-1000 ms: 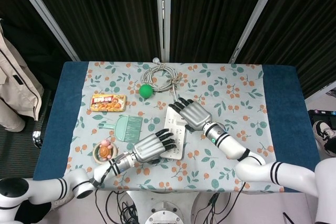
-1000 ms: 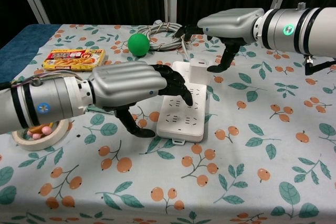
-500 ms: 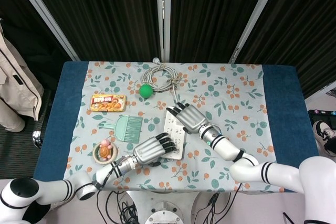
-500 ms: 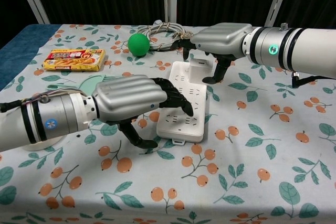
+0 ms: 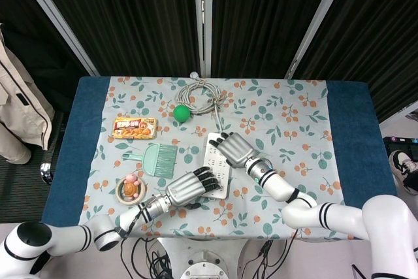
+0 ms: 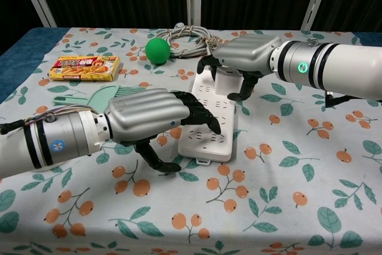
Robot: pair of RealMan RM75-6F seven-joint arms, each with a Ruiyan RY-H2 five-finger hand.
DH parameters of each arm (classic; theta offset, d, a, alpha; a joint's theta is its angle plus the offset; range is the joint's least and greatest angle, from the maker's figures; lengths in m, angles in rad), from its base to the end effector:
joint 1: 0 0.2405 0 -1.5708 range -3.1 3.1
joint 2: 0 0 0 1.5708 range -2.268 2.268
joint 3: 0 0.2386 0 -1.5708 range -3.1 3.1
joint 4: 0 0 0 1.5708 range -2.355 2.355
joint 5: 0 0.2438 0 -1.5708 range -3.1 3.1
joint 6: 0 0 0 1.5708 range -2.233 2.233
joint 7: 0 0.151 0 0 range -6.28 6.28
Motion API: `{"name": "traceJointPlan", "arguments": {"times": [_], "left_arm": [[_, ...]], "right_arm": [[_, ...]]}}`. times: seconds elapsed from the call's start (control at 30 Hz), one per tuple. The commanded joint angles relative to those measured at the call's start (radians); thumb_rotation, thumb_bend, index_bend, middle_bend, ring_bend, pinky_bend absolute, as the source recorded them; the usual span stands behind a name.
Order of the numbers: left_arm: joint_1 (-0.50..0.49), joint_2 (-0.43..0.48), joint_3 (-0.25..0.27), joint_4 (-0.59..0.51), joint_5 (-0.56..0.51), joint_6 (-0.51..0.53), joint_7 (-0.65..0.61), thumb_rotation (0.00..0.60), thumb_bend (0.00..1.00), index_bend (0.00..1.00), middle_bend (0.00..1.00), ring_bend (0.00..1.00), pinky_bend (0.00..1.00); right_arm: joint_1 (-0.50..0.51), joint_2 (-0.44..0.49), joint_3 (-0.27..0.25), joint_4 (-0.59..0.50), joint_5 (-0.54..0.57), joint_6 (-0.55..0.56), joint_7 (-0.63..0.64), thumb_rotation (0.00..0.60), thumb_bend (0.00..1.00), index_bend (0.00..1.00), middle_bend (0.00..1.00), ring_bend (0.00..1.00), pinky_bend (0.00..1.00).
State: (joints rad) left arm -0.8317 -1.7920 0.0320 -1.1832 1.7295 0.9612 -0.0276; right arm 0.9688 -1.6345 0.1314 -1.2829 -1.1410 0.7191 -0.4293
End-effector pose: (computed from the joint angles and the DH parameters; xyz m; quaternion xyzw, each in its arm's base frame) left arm -0.0972 0.2732 -0.1444 -0.8678 -0.2292 -0.4004 0.1847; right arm -0.0936 -0.3711 -0.0993 0.8556 -0.2496 0.2840 0.3535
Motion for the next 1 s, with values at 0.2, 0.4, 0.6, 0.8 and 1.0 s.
{"name": "traceJointPlan", "arguments": {"times": [0.2, 0.4, 0.6, 0.8, 1.0], "left_arm": [[-0.004, -0.008, 0.009, 0.017, -0.009, 0.005, -0.018, 0.600, 0.22, 0.22, 0.24, 0.15, 0.13], [-0.011, -0.014, 0.010, 0.032, -0.020, 0.000, -0.040, 0.600, 0.22, 0.22, 0.24, 0.15, 0.13], [-0.016, -0.017, 0.011, 0.044, -0.031, -0.005, -0.062, 0.600, 0.22, 0.22, 0.24, 0.15, 0.13], [-0.022, -0.018, 0.014, 0.048, -0.035, -0.008, -0.074, 0.600, 0.22, 0.22, 0.24, 0.15, 0.13], [-0.028, -0.017, 0.016, 0.047, -0.038, -0.010, -0.084, 0.600, 0.22, 0.22, 0.24, 0.15, 0.13]], "right_arm": [[-0.011, -0.031, -0.008, 0.041, -0.036, 0.035, 0.028, 0.600, 0.35, 0.43, 0.50, 0.40, 0.61], [-0.015, -0.047, -0.010, 0.069, -0.082, 0.051, 0.078, 0.600, 0.42, 0.56, 0.59, 0.48, 0.67], [-0.016, -0.046, -0.017, 0.089, -0.125, 0.051, 0.126, 0.600, 0.46, 0.73, 0.66, 0.55, 0.72], [-0.028, -0.038, -0.021, 0.095, -0.162, 0.069, 0.177, 0.600, 0.47, 0.79, 0.68, 0.56, 0.73], [-0.043, -0.026, -0.026, 0.093, -0.194, 0.095, 0.213, 0.600, 0.47, 0.81, 0.68, 0.56, 0.74]]}}
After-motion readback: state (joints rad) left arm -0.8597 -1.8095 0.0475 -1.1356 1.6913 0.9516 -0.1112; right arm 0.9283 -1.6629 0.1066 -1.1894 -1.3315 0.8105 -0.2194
